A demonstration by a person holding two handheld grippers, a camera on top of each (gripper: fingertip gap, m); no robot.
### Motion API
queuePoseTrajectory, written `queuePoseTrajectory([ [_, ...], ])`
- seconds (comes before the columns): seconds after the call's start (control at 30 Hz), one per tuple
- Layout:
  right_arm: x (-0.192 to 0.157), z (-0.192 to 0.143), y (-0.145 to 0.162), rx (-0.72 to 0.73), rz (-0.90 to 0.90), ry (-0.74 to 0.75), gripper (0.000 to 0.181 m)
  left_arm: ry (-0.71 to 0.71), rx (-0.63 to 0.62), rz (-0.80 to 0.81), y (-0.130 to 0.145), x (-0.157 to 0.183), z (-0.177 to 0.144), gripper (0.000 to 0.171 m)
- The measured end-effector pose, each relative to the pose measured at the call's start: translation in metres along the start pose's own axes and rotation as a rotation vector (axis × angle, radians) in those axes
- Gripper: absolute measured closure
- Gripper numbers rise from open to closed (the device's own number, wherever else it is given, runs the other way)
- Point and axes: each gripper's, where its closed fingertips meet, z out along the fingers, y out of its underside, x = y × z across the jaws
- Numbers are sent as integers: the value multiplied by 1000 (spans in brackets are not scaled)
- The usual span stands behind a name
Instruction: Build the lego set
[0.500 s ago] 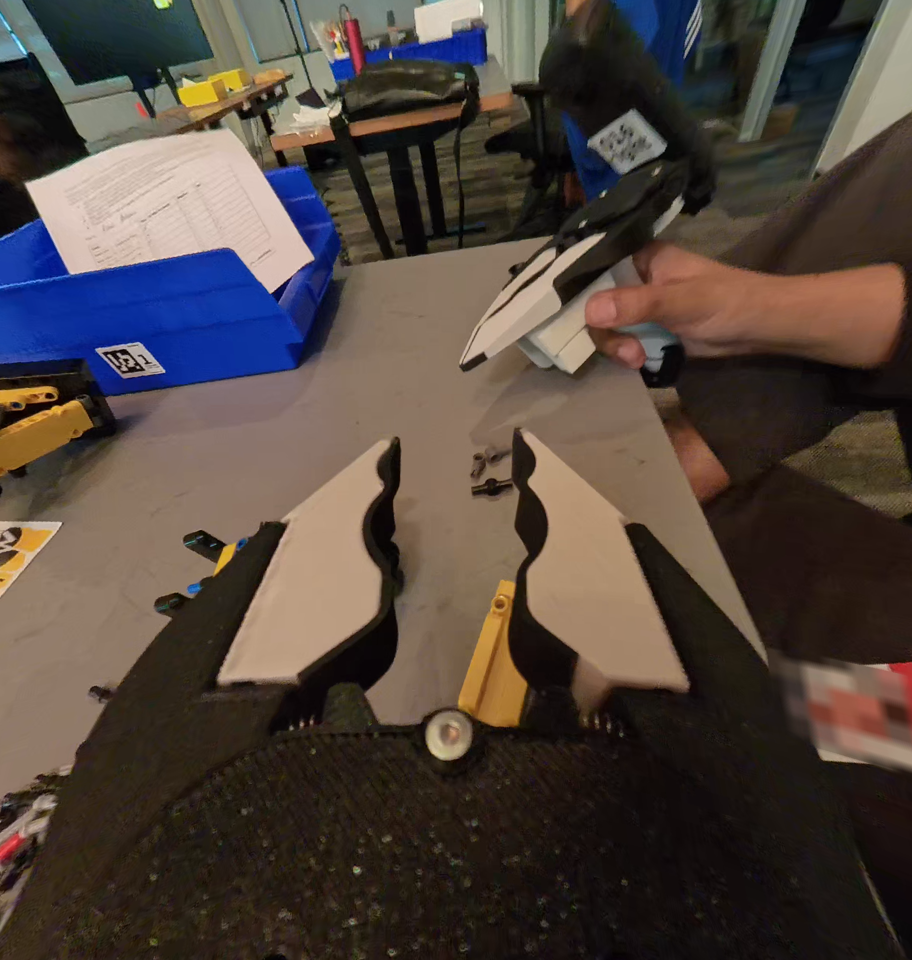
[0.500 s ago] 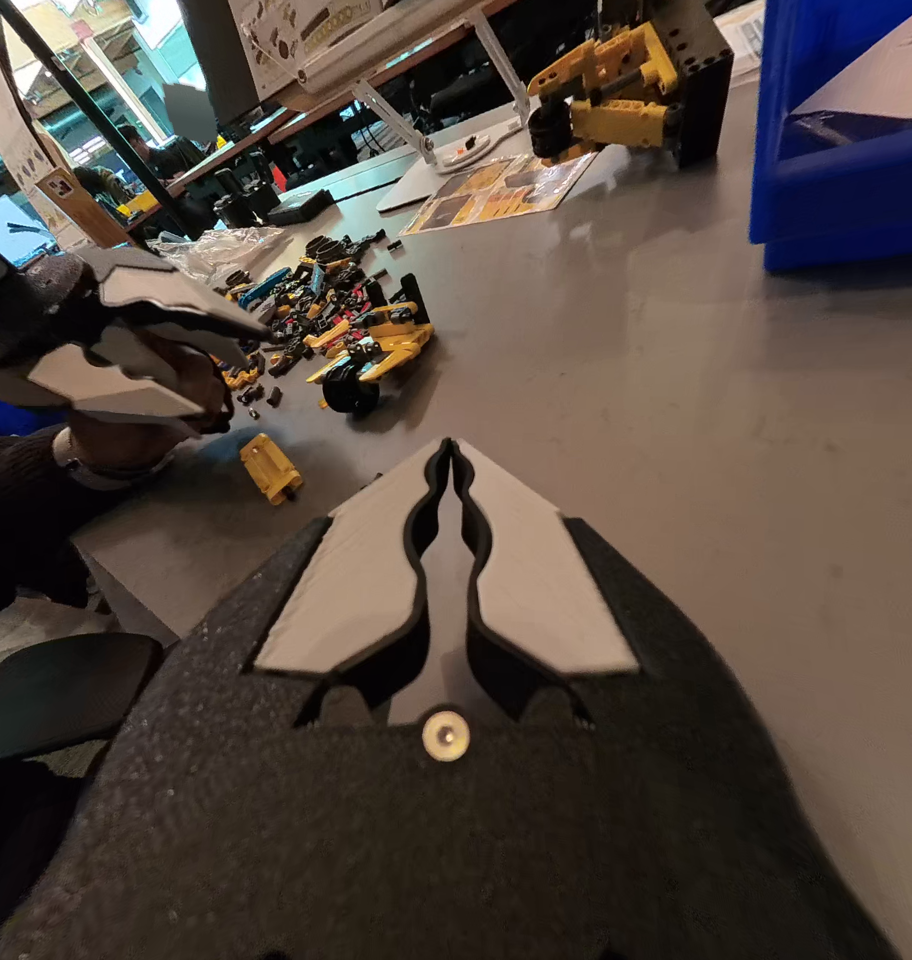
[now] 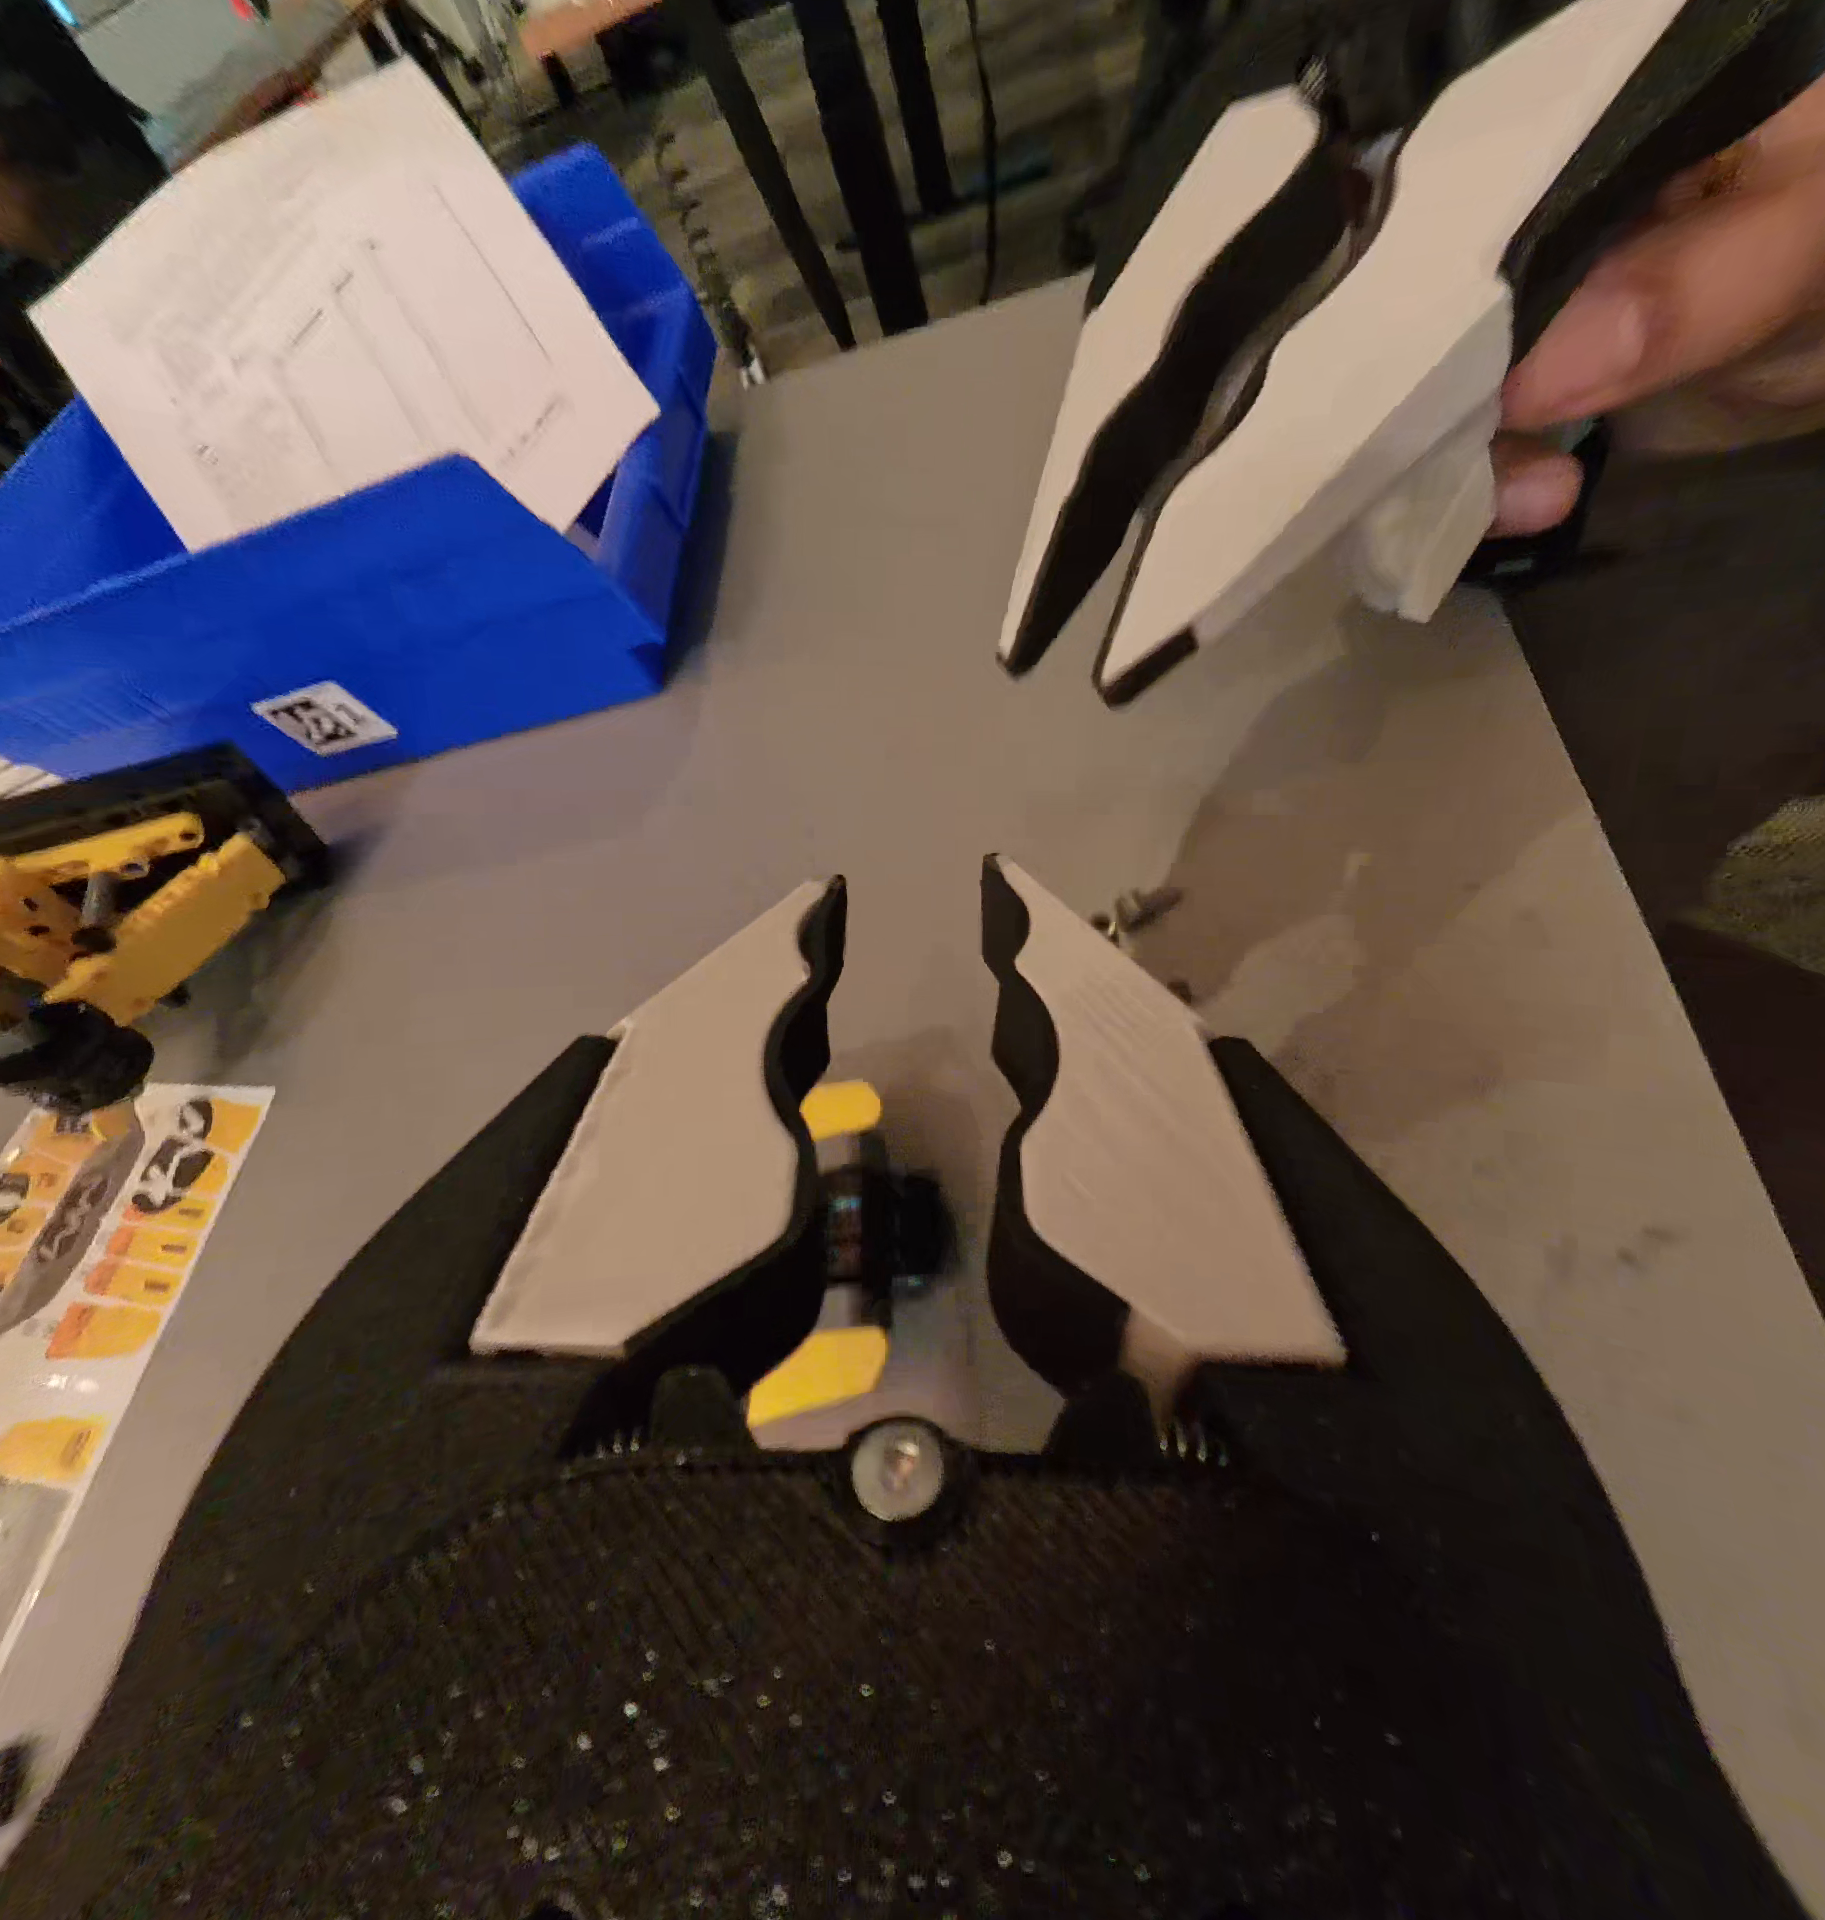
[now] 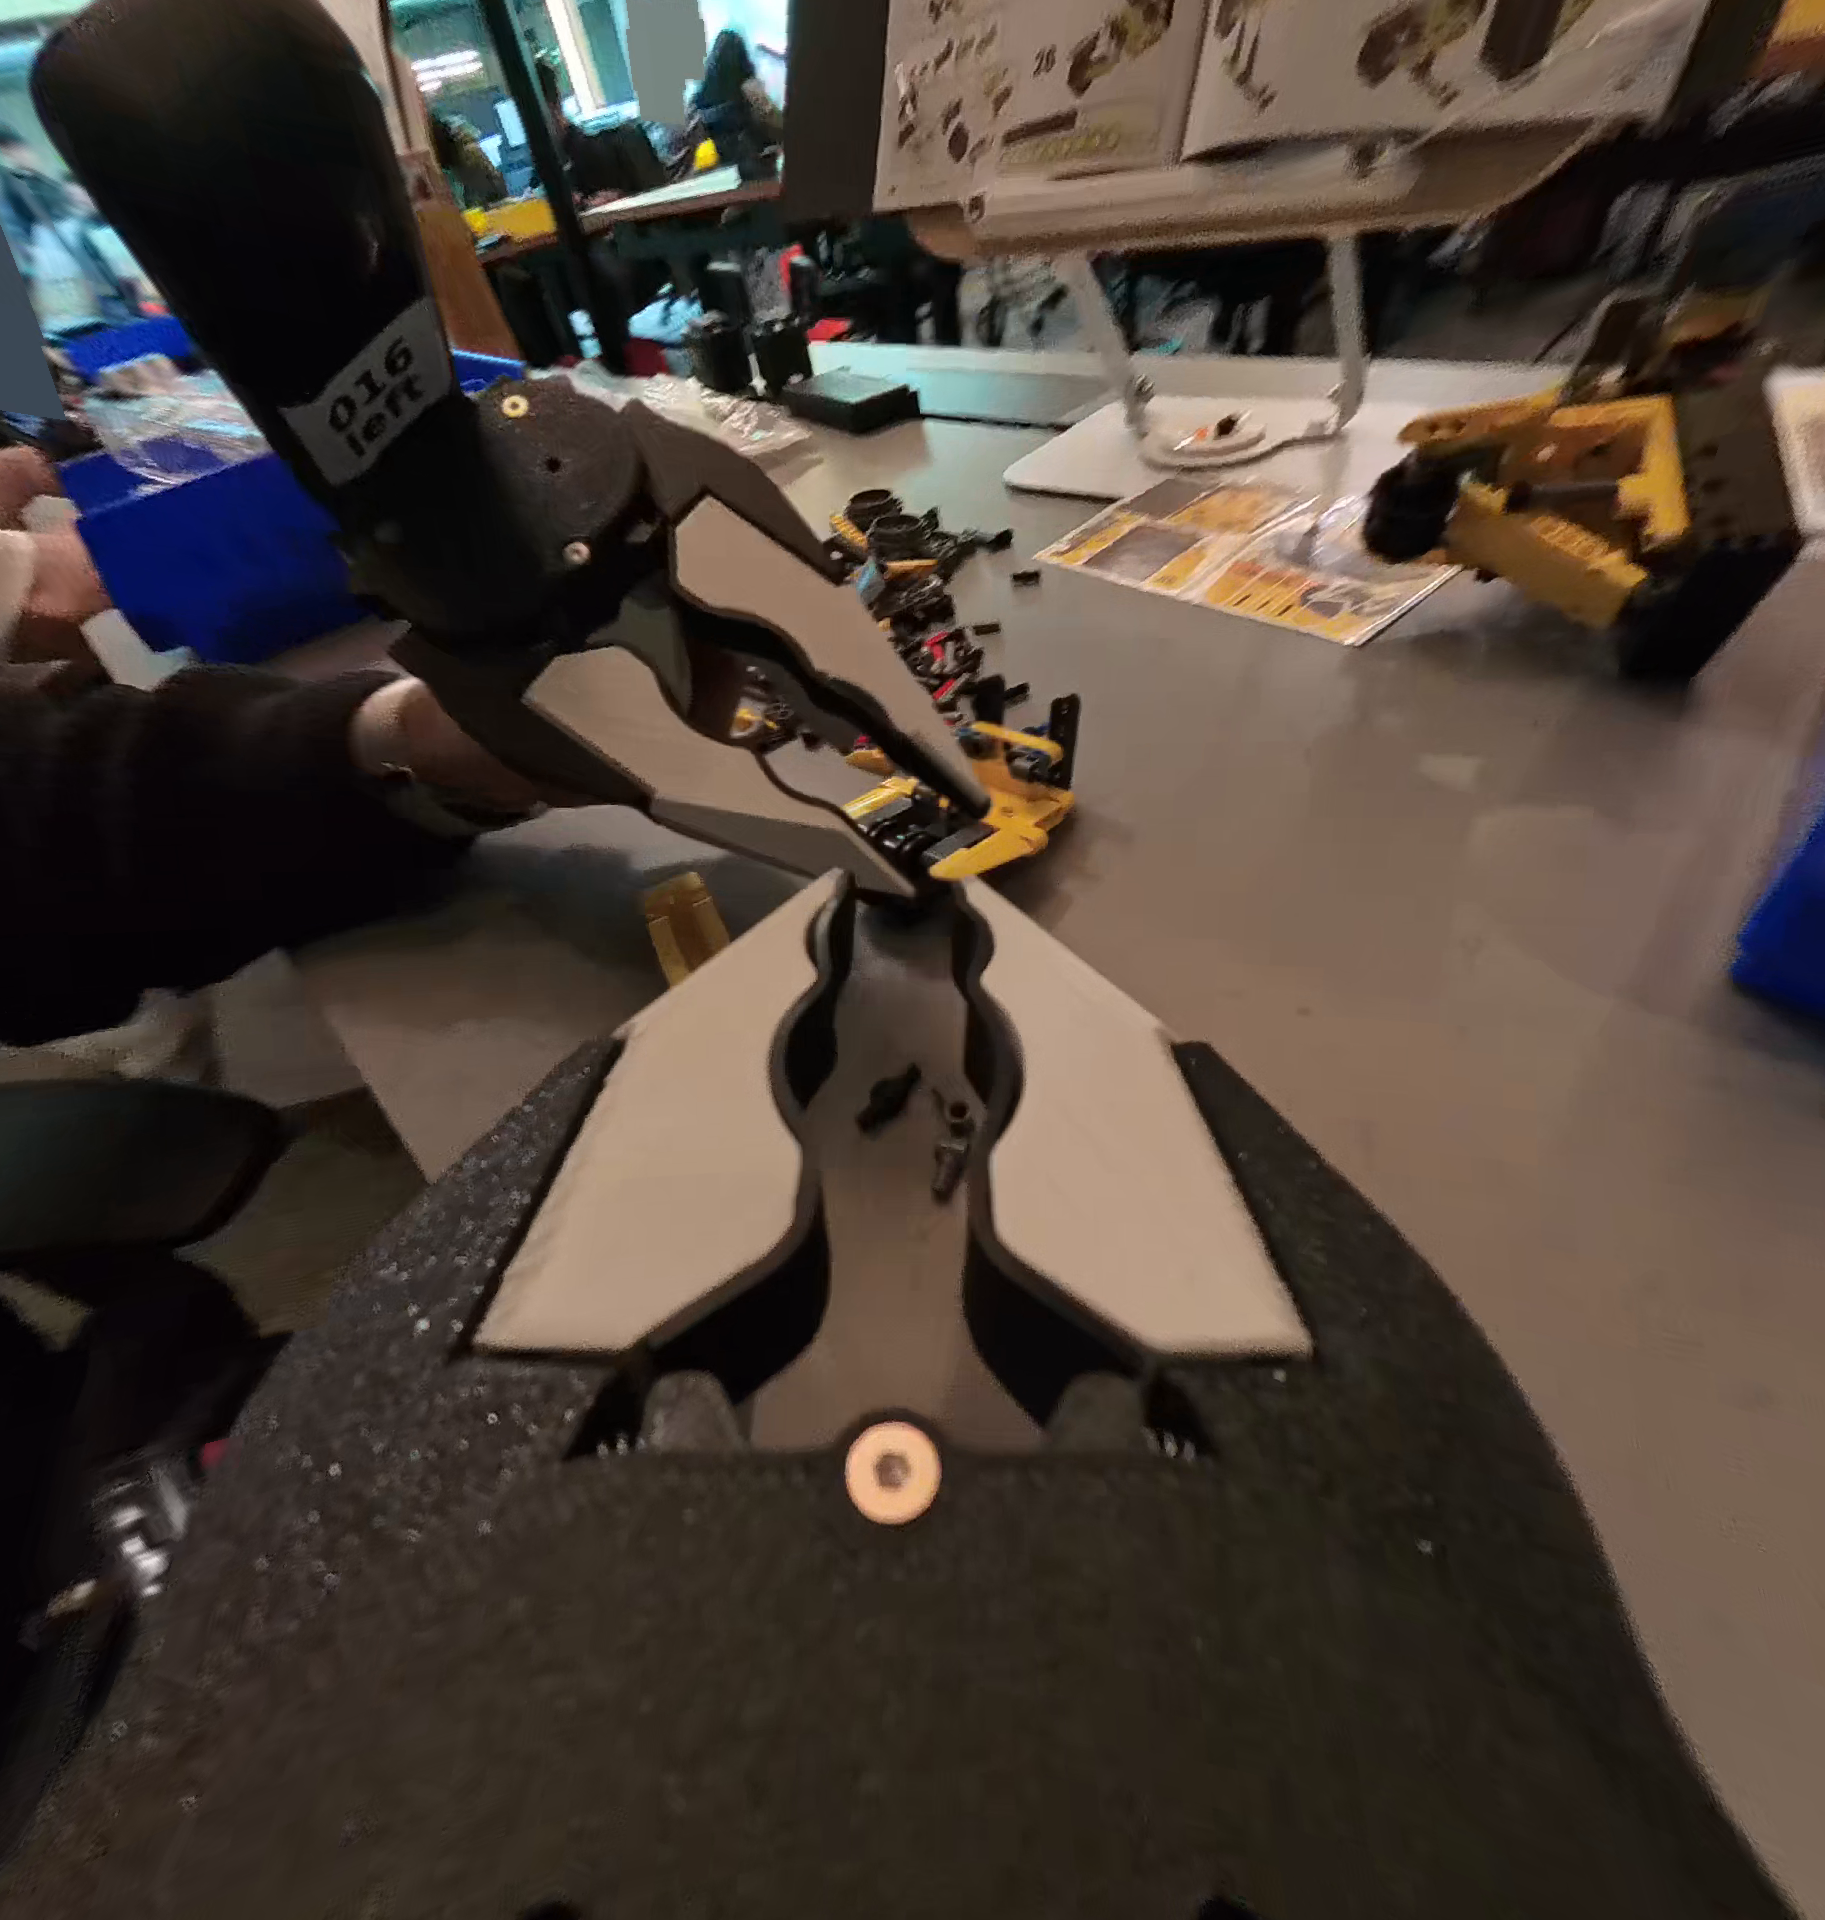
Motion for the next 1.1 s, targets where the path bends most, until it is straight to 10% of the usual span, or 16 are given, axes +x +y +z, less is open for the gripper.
queuePoseTrajectory([
  [0.47,-22,0,46,-131,-64,-74,166,179,-183,-81,34,35,11,167],
  [1.1,-8,29,87,-404,-145,167,165,221,-127,-107,27,38,7,138],
])
